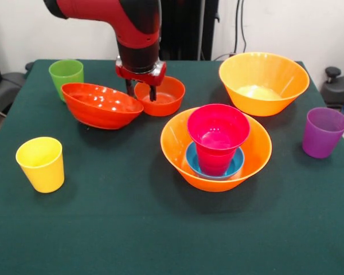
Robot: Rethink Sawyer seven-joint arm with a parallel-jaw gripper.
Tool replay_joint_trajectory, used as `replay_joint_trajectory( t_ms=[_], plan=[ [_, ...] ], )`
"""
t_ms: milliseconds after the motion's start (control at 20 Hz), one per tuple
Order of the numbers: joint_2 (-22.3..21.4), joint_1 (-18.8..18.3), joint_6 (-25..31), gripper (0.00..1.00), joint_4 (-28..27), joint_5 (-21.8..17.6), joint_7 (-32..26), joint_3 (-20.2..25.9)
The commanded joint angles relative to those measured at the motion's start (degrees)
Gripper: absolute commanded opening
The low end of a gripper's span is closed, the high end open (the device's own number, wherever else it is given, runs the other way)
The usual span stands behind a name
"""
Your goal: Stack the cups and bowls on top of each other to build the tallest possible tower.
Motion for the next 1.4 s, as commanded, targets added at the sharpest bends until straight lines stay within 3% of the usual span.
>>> replay_joint_trajectory(
  t_ms=[50,600,1000,1050,1200,1400],
  plan=[
    [3.2,0.7,-5.6,1.00,1.9,-4.6,2.1,0.0],
    [2.0,-1.6,-4.7,1.00,3.9,-3.9,-0.9,0.6],
    [4.2,-2.2,-6.4,1.00,1.1,-4.5,-0.6,0.9],
    [4.5,-2.0,-7.0,0.00,0.7,-4.6,-0.4,0.8],
    [5.1,-1.5,-10.0,0.00,0.1,-5.7,0.3,0.3],
    [5.6,-0.7,-11.6,0.00,-1.3,-4.3,3.0,-0.5]
  ],
)
